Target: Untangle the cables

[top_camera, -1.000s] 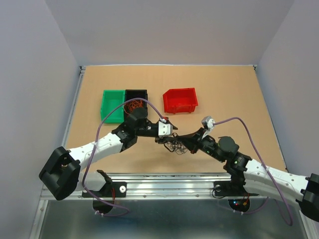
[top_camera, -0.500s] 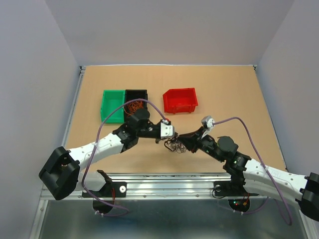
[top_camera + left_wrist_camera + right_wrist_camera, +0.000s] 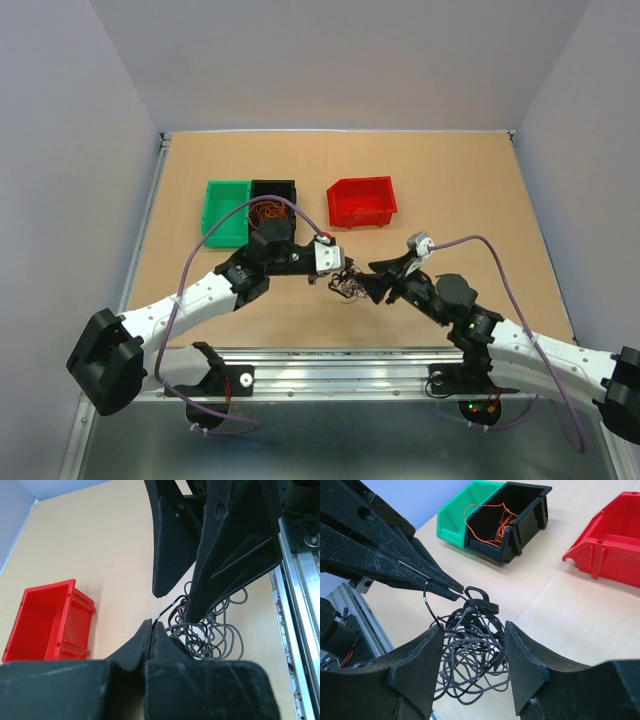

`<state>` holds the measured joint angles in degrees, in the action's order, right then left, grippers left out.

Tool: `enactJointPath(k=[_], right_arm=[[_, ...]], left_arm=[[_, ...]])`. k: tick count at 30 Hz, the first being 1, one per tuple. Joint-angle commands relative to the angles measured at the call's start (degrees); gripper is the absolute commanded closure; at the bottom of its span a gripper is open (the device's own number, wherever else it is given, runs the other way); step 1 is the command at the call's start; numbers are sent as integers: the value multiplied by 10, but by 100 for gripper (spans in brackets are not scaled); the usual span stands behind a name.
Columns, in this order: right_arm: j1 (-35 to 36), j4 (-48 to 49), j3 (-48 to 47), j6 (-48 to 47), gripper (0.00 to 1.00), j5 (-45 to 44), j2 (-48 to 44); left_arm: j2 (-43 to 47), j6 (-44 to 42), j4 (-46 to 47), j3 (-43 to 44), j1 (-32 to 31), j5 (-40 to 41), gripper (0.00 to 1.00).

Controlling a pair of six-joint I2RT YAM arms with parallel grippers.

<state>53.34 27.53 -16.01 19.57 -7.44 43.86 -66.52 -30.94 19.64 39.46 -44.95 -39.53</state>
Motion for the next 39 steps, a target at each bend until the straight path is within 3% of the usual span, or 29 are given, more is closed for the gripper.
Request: enactJointPath(k=[1,5,10,11,14,20,26,29,33,39], right_arm=[[3,22,12,-24,43,18,3],[2,24,-1,-38,43,64,34],[3,31,-22,-43,50,71,90],[3,32,-25,-44,52,87,97],[3,32,-33,-42,73,78,112],[3,31,-29,-28,78,42,105],[3,16,-15,-19,96,25,59],[3,-7,-11,-10,96,1,28],[3,-45,-5,19,99,-72,-23],[3,-102,39,77,99,-265,-174]], left_arm=[[30,25,15,28,4,2,100],[46,43,22,30,11,7,100],[75,78,51,18,25,23,100],[81,85,57,16,28,29,100],[99,112,87,4,43,58,100],[137,167,162,-26,82,152,100],[176,223,224,-57,128,226,100],[195,241,242,-68,137,311,100],[207,264,265,-76,151,516,100],[229,307,288,-90,174,631,100]])
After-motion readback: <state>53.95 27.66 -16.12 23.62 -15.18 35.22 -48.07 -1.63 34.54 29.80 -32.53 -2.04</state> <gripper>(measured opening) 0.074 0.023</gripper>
